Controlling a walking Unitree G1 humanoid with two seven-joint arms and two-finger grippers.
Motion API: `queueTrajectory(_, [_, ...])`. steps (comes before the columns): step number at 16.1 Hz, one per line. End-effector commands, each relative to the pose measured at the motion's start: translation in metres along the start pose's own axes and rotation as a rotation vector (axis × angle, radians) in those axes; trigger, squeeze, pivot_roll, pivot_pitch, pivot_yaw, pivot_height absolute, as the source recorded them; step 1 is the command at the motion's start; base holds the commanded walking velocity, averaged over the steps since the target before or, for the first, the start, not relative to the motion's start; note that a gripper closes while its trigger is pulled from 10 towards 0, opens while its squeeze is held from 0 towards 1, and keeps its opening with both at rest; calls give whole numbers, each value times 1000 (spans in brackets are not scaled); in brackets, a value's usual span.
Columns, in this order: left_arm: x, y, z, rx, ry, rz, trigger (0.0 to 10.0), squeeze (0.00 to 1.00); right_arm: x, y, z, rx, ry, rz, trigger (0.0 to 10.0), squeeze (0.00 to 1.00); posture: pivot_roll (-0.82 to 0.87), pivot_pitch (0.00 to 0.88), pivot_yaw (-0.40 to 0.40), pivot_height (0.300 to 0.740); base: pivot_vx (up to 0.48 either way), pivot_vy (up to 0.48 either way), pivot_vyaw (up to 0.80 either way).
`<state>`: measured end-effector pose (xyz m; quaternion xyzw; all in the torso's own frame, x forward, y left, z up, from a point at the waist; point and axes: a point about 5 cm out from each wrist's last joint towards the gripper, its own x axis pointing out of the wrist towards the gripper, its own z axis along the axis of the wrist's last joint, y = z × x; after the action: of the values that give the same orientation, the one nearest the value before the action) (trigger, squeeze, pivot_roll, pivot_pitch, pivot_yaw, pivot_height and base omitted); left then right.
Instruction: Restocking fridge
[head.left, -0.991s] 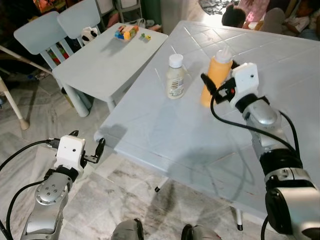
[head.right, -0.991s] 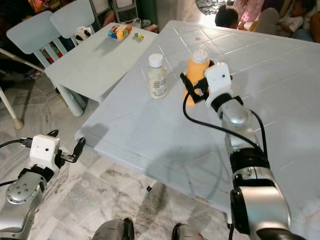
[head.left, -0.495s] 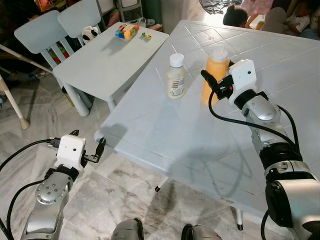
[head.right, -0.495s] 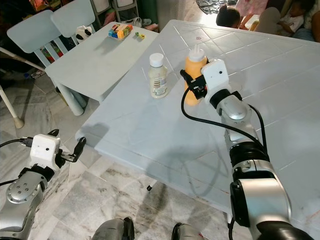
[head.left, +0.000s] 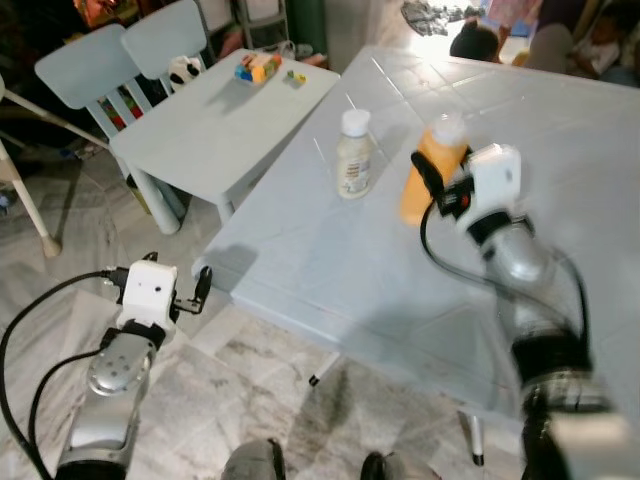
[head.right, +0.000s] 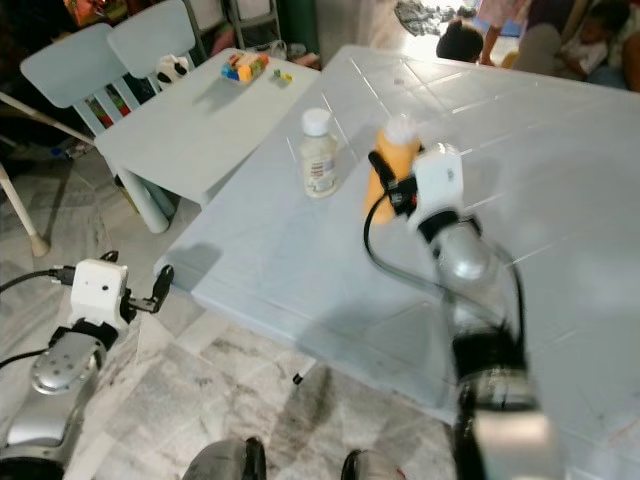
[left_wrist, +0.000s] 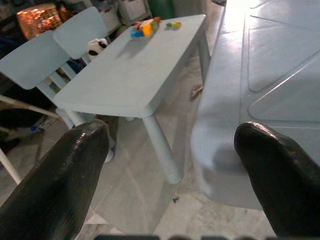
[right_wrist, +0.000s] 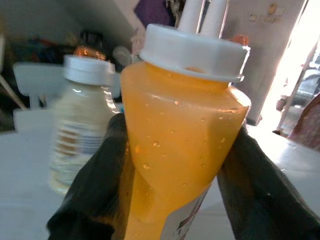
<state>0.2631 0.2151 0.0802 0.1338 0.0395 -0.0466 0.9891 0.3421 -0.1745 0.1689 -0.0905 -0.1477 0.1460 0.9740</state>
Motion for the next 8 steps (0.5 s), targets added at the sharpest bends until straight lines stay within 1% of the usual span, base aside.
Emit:
queueTrajectory(1, [-2, 4, -12, 7, 58, 36, 10000, 0, 1, 1, 15, 15, -65, -30, 10000, 0, 55, 0, 27, 740, 0, 0, 0])
queueTrajectory(3, [2, 5, -13, 6, 61, 55, 10000, 0, -12, 14, 13, 71, -66, -70, 10000, 0, 39, 0, 20, 740, 0, 0, 0])
queueTrajectory(4, [3, 5, -13, 0, 63, 61, 10000, 0, -18, 20, 10, 138, -44, -99, 10000, 0, 35, 0, 17, 740, 0, 0, 0])
queueTrajectory(5, [4, 4, -15, -3, 65, 66, 10000, 0, -24, 28, 10, 174, -32, -98, 10000, 0, 31, 0, 17, 740, 0, 0, 0])
queueTrajectory(6, [5, 2, -17, -6, 71, 68, 10000, 0, -30, 35, 11, 179, -30, -81, 10000, 0, 25, 0, 15, 740, 0, 0, 0])
queueTrajectory(8, [4, -2, -20, -6, 77, 53, 10000, 0, -38, 40, 3, 237, 7, -99, 10000, 0, 17, 0, 14, 740, -266, 0, 0])
